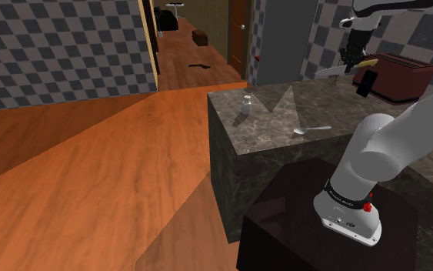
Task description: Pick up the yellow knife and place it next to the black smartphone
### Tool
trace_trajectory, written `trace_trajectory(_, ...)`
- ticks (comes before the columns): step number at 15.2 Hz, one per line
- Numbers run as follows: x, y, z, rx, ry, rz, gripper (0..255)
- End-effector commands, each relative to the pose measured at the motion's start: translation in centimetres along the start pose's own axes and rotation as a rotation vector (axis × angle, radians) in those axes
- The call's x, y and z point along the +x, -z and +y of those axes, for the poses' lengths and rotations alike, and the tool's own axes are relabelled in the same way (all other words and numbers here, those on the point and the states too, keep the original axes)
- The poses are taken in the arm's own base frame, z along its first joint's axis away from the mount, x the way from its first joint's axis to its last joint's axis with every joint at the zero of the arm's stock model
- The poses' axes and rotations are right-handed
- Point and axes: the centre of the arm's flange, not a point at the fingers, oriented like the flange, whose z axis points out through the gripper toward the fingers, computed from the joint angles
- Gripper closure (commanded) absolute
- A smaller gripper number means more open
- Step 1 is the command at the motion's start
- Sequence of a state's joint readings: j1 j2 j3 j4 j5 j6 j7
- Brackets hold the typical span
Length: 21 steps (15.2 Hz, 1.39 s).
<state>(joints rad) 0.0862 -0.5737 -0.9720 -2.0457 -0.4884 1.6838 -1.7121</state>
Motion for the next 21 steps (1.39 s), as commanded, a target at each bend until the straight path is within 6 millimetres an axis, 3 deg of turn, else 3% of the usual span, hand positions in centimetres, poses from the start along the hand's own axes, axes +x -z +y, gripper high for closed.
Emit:
trace_trajectory(1, -2.6, -0.1, 0.0, 0.0, 0.001, -0.001, 255)
trace_trajectory(20, -27.8, -0.6, 2.2, 0.0, 0.001, -0.001, 255)
trace_trajectory(21, -27.8, -1.1, 2.3, 0.0, 0.001, -0.001, 255)
